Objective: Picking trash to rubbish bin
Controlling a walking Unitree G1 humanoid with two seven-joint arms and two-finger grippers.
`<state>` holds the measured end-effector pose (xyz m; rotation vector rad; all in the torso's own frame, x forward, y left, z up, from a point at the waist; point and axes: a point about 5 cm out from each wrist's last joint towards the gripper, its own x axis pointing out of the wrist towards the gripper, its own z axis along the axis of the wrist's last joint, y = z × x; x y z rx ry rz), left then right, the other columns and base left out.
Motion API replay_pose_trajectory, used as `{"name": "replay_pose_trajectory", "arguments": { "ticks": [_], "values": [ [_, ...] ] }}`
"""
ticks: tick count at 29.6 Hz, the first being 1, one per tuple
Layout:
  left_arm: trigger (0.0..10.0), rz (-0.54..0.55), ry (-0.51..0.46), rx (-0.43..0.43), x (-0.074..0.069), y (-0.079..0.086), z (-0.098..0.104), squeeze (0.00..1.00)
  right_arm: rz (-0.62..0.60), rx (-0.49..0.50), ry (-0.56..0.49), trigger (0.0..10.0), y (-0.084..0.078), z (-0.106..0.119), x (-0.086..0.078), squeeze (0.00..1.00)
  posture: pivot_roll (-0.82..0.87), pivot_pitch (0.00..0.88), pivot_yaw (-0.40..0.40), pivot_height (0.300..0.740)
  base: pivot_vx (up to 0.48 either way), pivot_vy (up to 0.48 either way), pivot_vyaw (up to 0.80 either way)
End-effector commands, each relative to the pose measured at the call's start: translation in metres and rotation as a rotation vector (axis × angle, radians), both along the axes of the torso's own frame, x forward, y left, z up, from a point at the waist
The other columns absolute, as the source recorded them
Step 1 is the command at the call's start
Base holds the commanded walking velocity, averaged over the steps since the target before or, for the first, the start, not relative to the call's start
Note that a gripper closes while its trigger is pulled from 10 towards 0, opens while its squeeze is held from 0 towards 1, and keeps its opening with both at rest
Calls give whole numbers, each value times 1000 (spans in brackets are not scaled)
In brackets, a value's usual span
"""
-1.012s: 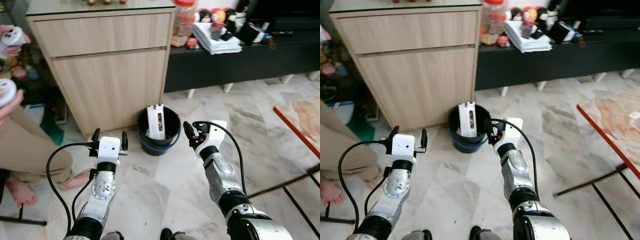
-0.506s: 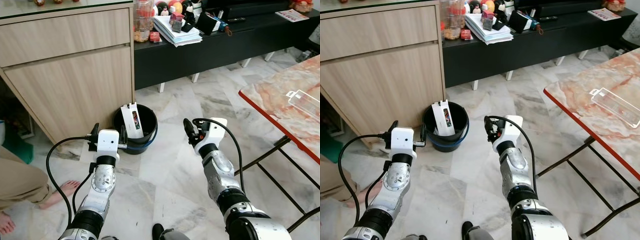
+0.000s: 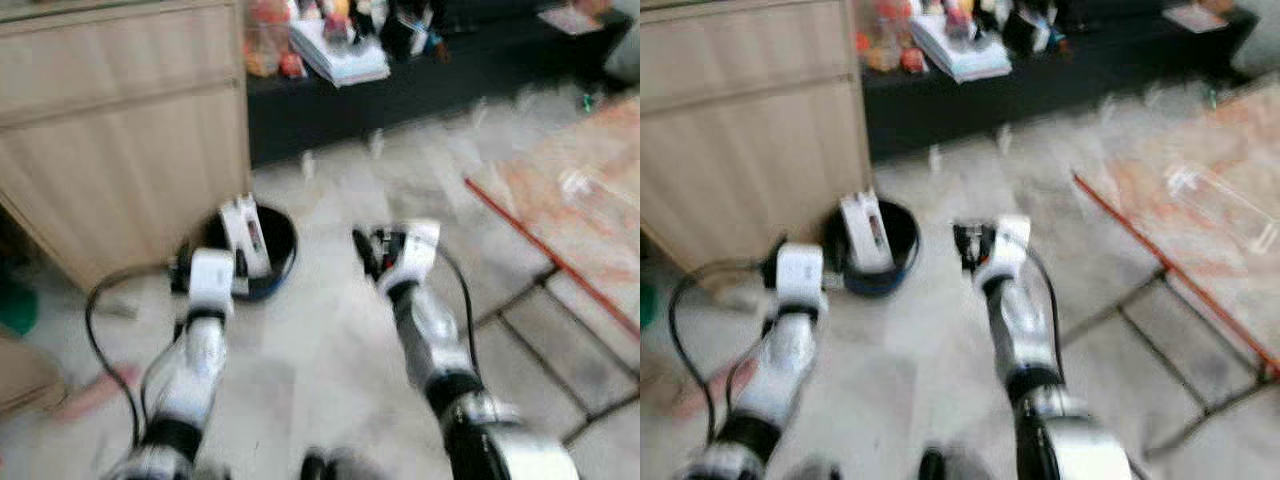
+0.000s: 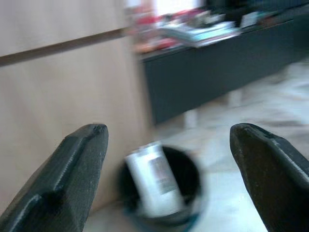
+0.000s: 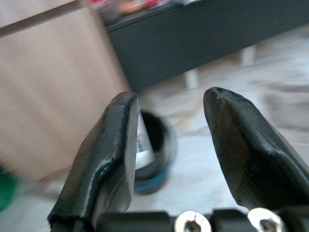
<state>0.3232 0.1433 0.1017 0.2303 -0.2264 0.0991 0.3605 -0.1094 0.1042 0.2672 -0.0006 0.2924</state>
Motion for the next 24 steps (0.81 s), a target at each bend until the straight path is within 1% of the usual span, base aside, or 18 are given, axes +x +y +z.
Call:
{"name": "replay_pose_trajectory", "arguments": {
  "ticks": [1,24],
  "values": [
    [10000,5,18,-1,-1,3,-4,0,2,3,10,10000,2,-3,-2,0,79,172,-137,740,0,0,-800],
    [10000,-18,23,-4,-2,-2,-5,0,4,1,15,10000,3,-5,-3,0,84,143,-129,740,0,0,-800]
  ]
}}
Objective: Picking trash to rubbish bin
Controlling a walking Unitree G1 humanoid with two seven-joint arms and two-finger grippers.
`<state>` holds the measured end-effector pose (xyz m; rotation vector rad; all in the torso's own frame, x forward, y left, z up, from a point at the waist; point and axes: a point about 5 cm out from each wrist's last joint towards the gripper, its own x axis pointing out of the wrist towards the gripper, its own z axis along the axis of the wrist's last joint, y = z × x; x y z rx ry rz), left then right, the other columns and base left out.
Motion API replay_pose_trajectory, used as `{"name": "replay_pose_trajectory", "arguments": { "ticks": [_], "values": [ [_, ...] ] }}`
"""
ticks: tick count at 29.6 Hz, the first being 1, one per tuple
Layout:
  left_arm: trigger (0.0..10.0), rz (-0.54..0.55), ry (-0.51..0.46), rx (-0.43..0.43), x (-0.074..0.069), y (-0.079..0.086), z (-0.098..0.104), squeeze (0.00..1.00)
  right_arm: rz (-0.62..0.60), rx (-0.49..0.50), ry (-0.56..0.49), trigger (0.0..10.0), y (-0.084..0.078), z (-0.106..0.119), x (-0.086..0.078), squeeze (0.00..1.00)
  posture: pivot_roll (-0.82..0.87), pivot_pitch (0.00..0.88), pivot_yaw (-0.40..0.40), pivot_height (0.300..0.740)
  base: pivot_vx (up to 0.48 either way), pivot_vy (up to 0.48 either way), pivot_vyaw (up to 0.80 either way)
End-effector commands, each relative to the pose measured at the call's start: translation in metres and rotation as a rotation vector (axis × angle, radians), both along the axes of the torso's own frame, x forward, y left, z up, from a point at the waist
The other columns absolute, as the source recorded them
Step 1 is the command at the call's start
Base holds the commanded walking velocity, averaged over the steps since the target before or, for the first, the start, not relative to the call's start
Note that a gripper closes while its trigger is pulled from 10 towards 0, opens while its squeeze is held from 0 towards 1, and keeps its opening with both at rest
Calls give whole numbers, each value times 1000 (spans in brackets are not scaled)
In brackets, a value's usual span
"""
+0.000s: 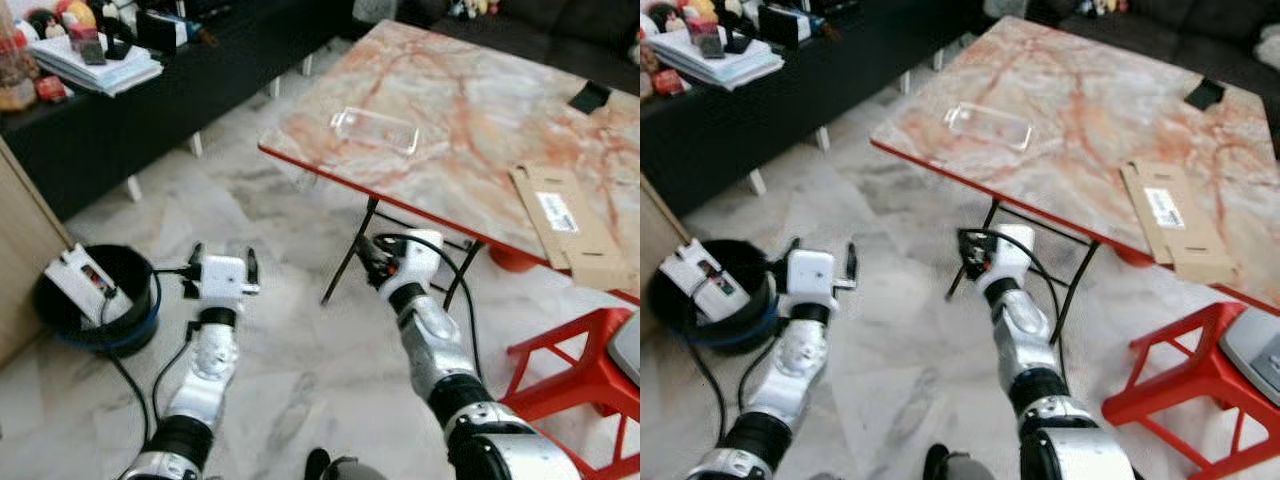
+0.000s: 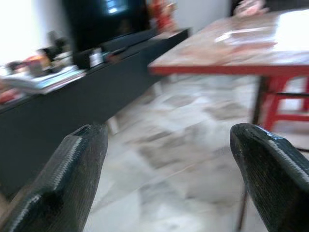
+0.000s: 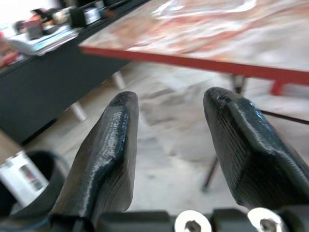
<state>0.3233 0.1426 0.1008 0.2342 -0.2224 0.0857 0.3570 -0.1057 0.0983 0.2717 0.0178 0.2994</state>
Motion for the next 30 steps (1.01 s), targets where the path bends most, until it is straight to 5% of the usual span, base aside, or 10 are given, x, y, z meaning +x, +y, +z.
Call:
{"name": "replay_pose_trajectory", "arguments": {
  "ticks": [1,22,30],
  "values": [
    [10000,-6,17,-9,-2,-1,-4,0,-7,-1,-2,10000,-1,0,0,0,84,141,-127,740,0,0,-800],
    [10000,-34,27,-3,0,0,-2,0,-36,4,8,10000,-1,-2,-1,0,91,176,-119,740,0,0,-800],
    [10000,-46,54,-51,2,-4,-3,0,-51,20,8,10000,-3,-1,-1,0,92,181,-116,740,0,0,0]
  ]
}}
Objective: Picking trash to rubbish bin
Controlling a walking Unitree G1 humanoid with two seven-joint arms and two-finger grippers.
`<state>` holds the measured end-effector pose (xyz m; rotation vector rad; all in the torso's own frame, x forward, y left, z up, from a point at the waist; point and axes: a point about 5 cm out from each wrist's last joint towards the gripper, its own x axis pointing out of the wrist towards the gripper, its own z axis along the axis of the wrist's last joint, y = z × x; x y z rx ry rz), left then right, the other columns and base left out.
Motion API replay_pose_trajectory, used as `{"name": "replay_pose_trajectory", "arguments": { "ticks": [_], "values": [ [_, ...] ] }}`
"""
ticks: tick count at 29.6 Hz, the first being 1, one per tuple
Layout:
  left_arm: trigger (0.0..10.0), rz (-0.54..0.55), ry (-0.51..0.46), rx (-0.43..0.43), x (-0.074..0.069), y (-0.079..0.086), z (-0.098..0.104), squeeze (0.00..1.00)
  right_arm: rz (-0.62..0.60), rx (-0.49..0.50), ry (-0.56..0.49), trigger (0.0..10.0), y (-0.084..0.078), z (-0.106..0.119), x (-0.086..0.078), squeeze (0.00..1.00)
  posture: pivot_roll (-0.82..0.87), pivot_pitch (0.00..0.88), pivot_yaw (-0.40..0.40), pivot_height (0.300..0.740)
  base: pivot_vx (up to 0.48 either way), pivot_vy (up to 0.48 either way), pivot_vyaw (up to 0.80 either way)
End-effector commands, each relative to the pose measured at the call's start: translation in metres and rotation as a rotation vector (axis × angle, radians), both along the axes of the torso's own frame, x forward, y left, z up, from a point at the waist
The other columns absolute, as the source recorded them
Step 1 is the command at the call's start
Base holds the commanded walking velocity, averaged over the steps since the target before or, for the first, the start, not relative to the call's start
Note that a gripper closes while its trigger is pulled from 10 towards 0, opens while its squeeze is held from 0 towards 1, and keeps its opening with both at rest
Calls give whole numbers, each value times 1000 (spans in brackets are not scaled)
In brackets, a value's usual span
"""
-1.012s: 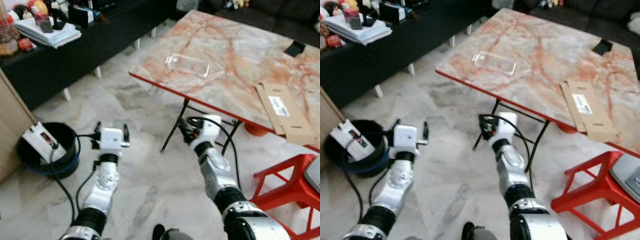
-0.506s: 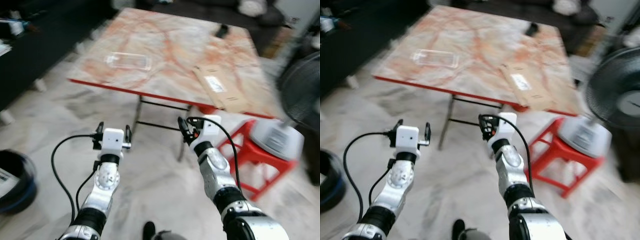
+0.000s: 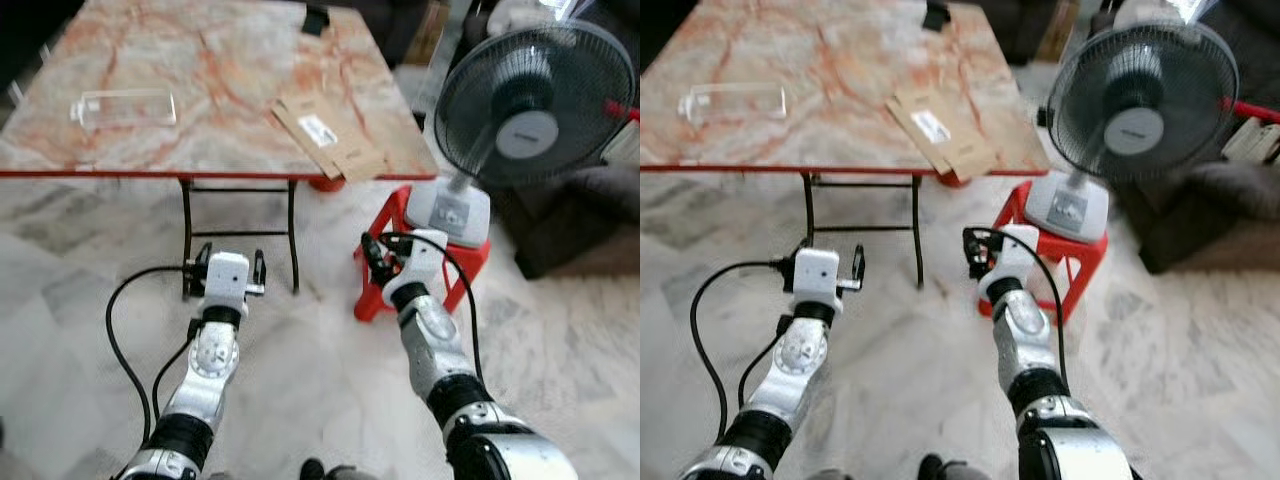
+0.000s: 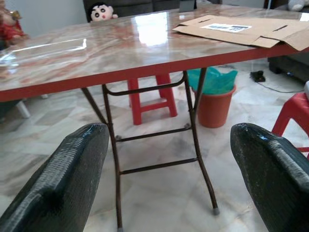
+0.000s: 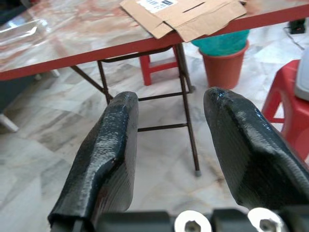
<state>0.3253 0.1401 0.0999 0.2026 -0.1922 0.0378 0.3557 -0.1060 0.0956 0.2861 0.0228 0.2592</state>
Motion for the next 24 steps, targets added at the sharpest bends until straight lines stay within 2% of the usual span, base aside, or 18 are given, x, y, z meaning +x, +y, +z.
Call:
{"name": "replay_pose_trajectory", "arguments": {
  "ticks": [1,4,9,18,24],
  "values": [
    [10000,11,20,-61,0,-1,-2,0,-12,6,-4,10000,-2,1,1,0,91,183,-116,740,0,0,0],
    [10000,8,15,-88,1,-2,0,0,-12,7,-2,10000,-2,2,1,0,91,183,-116,740,0,0,0],
    [10000,2,-7,-64,2,-1,5,0,-13,-23,-4,10000,-1,0,0,0,95,187,-117,740,0,0,85],
    [10000,4,-15,-63,3,1,8,0,-11,-8,9,10000,0,0,0,0,96,186,-118,740,0,0,47],
    [10000,6,-23,-60,3,1,10,0,-4,-8,12,10000,2,-1,0,0,97,183,-121,740,247,0,0]
  ]
}}
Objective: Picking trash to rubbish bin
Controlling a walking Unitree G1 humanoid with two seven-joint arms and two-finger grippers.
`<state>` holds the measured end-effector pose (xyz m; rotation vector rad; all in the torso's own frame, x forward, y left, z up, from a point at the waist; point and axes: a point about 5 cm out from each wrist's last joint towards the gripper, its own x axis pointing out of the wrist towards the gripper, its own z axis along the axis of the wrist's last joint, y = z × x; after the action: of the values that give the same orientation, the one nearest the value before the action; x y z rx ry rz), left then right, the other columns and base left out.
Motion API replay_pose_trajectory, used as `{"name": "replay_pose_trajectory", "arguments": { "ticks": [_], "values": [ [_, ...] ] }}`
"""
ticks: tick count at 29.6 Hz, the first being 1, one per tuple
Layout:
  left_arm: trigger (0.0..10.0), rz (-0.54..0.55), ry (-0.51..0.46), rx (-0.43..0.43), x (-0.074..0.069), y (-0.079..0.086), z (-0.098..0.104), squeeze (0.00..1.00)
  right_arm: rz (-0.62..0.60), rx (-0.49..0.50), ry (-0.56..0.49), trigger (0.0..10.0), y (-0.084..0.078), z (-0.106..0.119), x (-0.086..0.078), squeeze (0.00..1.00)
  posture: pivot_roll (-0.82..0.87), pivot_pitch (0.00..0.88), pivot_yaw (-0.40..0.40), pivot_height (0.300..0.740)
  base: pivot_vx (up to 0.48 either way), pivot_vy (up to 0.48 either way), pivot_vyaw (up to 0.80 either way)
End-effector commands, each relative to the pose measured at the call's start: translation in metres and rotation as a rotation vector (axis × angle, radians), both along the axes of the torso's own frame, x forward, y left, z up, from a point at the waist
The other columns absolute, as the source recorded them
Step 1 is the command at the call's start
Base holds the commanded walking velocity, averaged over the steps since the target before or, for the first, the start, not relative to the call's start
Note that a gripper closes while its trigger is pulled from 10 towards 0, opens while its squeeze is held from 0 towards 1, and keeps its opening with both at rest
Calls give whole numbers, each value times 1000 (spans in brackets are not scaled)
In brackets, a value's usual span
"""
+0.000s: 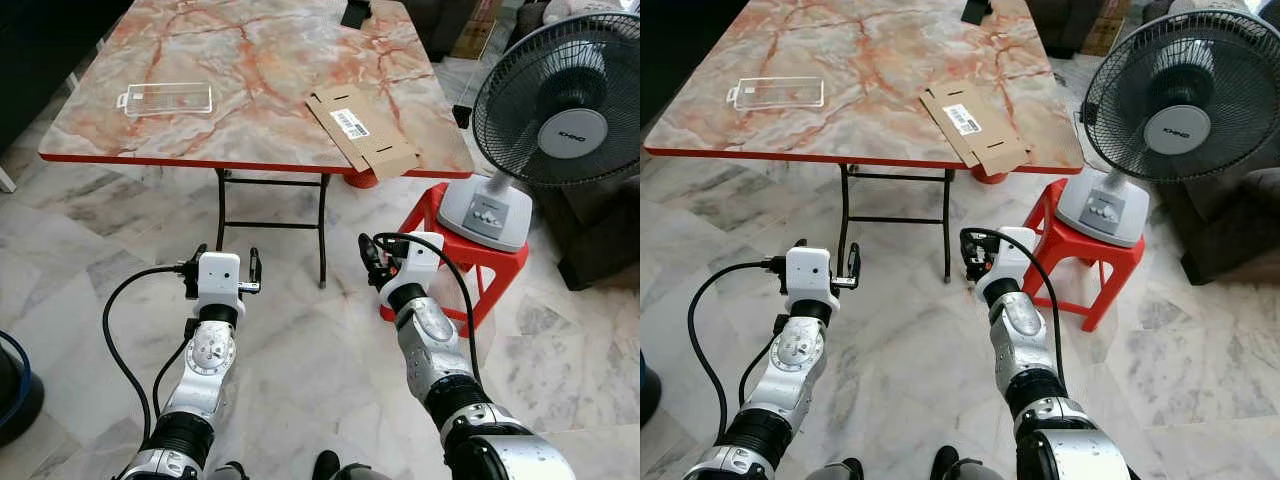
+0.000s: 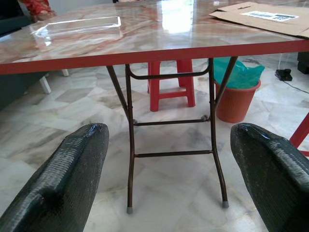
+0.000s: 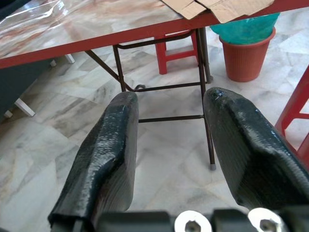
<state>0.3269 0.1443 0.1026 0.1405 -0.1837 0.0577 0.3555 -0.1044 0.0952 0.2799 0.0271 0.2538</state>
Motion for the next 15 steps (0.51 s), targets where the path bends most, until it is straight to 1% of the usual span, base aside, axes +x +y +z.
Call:
{"name": "replay_pose_trajectory", "arguments": {
  "ticks": [1,6,11,15],
  "values": [
    [10000,-7,-32,4,2,-3,8,0,3,-3,6,10000,0,0,1,0,96,182,-122,740,244,0,0],
    [10000,-8,-37,3,3,-3,10,0,17,-11,-6,10000,2,2,1,0,96,181,-124,740,247,0,0],
    [10000,-10,-39,3,3,-3,10,0,26,11,11,10000,3,1,1,0,97,178,-125,740,259,0,0],
    [10000,-15,-41,4,3,-4,10,0,32,8,0,10000,3,2,1,0,93,169,-125,740,269,0,-800]
  ]
}}
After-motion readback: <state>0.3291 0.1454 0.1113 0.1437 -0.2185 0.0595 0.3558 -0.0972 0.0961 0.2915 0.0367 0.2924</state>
